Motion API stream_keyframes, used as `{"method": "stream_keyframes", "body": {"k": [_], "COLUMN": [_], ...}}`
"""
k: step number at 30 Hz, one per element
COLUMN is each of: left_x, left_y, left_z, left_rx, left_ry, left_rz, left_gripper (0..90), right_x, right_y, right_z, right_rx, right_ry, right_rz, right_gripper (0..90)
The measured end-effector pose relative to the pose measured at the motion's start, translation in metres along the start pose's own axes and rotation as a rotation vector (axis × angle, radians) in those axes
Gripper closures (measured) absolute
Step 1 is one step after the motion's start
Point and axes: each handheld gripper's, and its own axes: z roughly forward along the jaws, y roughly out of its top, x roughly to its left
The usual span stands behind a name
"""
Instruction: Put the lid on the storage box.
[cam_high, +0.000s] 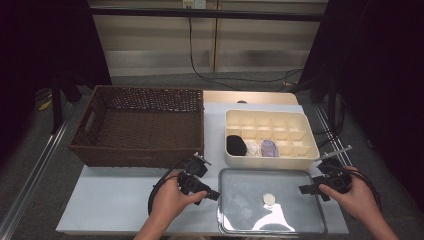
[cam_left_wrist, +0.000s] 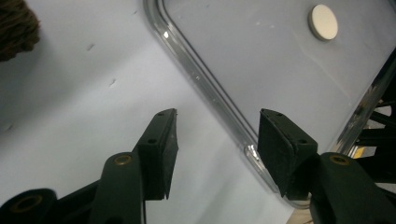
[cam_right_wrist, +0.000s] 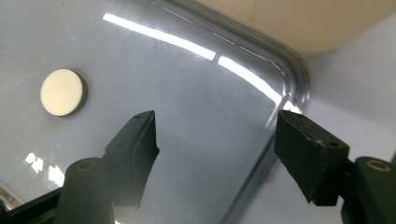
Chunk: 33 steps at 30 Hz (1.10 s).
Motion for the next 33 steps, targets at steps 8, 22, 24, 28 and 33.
{"method": "stream_keyframes", "body": {"k": [8, 22, 24, 28, 33], "left_x": [-0.001, -0.005, -0.004, -0.005, -0.006], "left_y": [0.003, 0.007, 0.007, 0.007, 0.008], "left_z": [0.009, 0.019, 0.022, 0.021, 0.022], "left_rx": [0.015, 0.048, 0.054, 0.055, 0.061], "left_ry": [-0.042, -0.025, -0.021, -0.02, -0.014], "left_rz": [-0.063, -0.12, -0.12, -0.131, -0.148], "left_gripper": [49.9, 52.2, 52.4, 51.1, 51.4], "right_x": [-0.005, -0.013, -0.013, -0.016, -0.015], "right_y": [-0.008, -0.025, -0.025, -0.028, -0.028], "right_z": [-0.001, 0.004, 0.003, 0.003, 0.003], "right_rx": [0.026, 0.057, 0.058, 0.062, 0.082], "right_ry": [0.017, 0.049, 0.047, 0.047, 0.056], "right_rz": [0.072, 0.161, 0.164, 0.193, 0.221], "right_gripper": [37.2, 42.7, 43.3, 44.7, 46.2]}}
